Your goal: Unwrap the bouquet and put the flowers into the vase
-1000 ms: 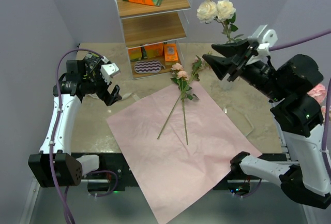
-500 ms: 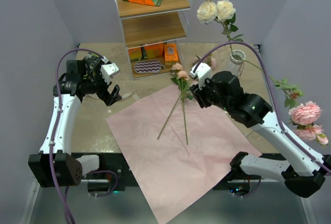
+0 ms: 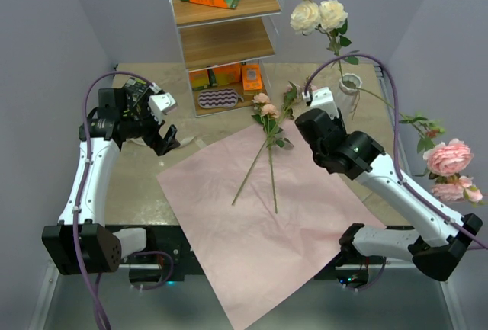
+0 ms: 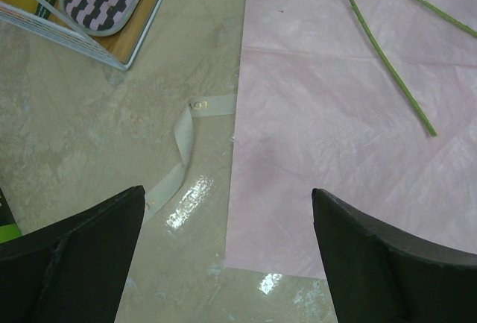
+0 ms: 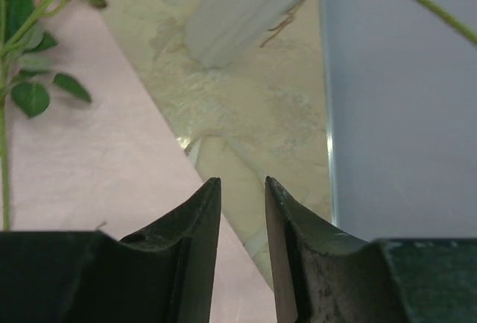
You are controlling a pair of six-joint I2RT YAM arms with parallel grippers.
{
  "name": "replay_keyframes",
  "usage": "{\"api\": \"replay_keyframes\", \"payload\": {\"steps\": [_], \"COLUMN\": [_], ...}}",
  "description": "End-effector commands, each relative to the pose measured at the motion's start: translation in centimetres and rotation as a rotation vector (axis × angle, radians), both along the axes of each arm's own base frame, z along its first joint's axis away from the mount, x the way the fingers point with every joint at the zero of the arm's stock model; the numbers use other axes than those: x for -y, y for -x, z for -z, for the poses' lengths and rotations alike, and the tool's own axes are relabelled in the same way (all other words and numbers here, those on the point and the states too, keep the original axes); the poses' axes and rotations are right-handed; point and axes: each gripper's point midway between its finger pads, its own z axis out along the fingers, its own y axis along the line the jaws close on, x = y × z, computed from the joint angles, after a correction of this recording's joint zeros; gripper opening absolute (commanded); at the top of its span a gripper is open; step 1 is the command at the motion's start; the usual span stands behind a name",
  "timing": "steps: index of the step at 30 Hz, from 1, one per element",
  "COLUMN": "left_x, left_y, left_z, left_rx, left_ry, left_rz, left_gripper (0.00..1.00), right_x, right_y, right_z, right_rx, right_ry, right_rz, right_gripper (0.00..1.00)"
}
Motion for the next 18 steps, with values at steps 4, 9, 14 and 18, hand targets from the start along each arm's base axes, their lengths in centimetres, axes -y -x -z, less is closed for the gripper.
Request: {"api": "replay_keyframes", "payload": {"steps": [4, 9, 14, 18], "left_x": [-0.5, -0.6, -0.4, -0.3], "left_y": [-0.2, -0.2, -0.2, -0.2], "left_z": [-1.2, -1.7, -1.9, -1.6], "left_rx": [0.055, 0.067, 0.059, 0.049], "left_ry": [-0.022, -0.041, -0.027, -0.023], "left_rz": [0.001, 0.008, 0.013, 0.016], "left_gripper": [0.98, 0.98, 0.98, 0.98], "right_x": [6.8, 9.6, 11.3, 12.6], "right_y": [-0.2, -0.6, -0.5, -1.1], "right_z": [-5.4, -3.9, -5.7, -8.9], "right_rx": [0.306, 0.215, 0.248, 0.349], "right_ry": [0.050, 0.060, 0.122, 0.133], "right_rz": [0.433, 0.458, 0.515, 0.564], "right_gripper": [0.31, 0.35, 0.42, 0.45]}}
